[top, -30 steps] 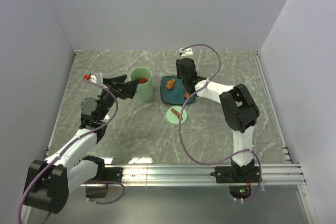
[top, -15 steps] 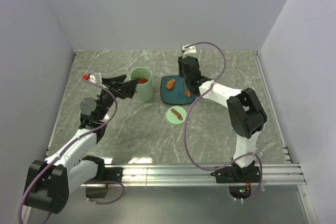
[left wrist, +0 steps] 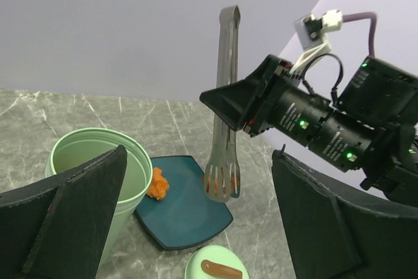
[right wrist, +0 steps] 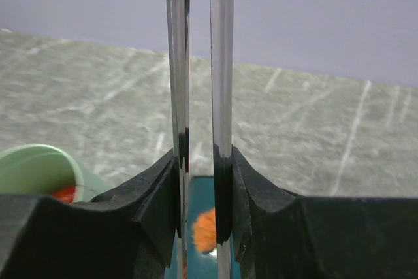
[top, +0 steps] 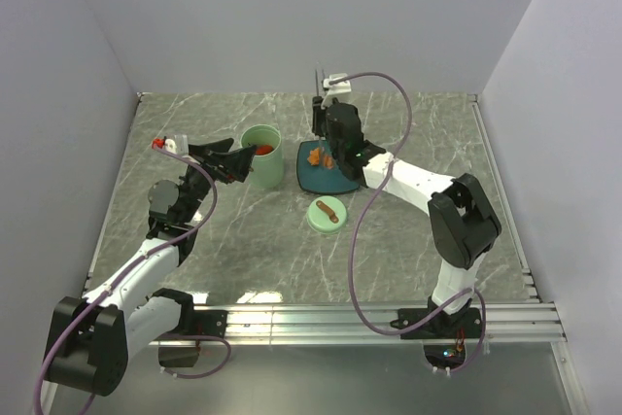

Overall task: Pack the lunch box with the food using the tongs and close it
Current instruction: Place the food into the lunch box

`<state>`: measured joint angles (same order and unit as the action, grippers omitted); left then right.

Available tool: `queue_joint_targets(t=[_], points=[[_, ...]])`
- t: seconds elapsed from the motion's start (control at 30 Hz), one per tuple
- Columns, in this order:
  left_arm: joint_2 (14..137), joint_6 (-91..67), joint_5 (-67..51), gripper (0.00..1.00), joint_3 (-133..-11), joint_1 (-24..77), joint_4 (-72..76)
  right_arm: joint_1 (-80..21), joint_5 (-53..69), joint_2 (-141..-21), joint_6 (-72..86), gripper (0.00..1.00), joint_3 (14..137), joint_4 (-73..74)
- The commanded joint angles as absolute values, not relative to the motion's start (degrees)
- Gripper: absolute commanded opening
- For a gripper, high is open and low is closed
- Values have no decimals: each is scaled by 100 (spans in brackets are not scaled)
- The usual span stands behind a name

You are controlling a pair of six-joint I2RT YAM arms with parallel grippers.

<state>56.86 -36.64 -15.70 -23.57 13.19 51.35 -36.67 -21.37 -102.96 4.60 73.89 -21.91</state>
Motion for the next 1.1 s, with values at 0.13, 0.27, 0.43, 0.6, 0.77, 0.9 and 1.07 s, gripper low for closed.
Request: queue_joint_targets(t=[0.13, 0.27, 0.43, 0.6, 0.77, 0.9, 1.07], points=[[5581, -3604, -1564, 100, -2355, 1266, 5238, -4025, -2066, -10072, 501, 39, 8182, -2839], [5555, -3604, -1556, 99, -2347, 1257, 5238, -4166, -1969, -10248, 606, 39, 8534, -3049], [5563, -3603, -1538, 99, -2338, 1248, 5230, -4254, -1715, -10581, 791, 39, 8885, -3313], [5599, -3603, -1555, 99, -2347, 1222, 5256, -4342, -1477, -11072, 896, 39, 9456, -3323], [5563, -3604, -1547, 100, -2320, 1187, 5256, -4421, -1415, -11495, 896, 40, 10080, -3112], [5572, -3604, -1582, 99, -2320, 1169, 5273, -4438, -1354, -11724, 897, 45, 10336, -2971], [5564, -3604, -1617, 99, -2312, 1151, 5300, -4465, -1345, -11830, 853, 52, 10494, -2935]])
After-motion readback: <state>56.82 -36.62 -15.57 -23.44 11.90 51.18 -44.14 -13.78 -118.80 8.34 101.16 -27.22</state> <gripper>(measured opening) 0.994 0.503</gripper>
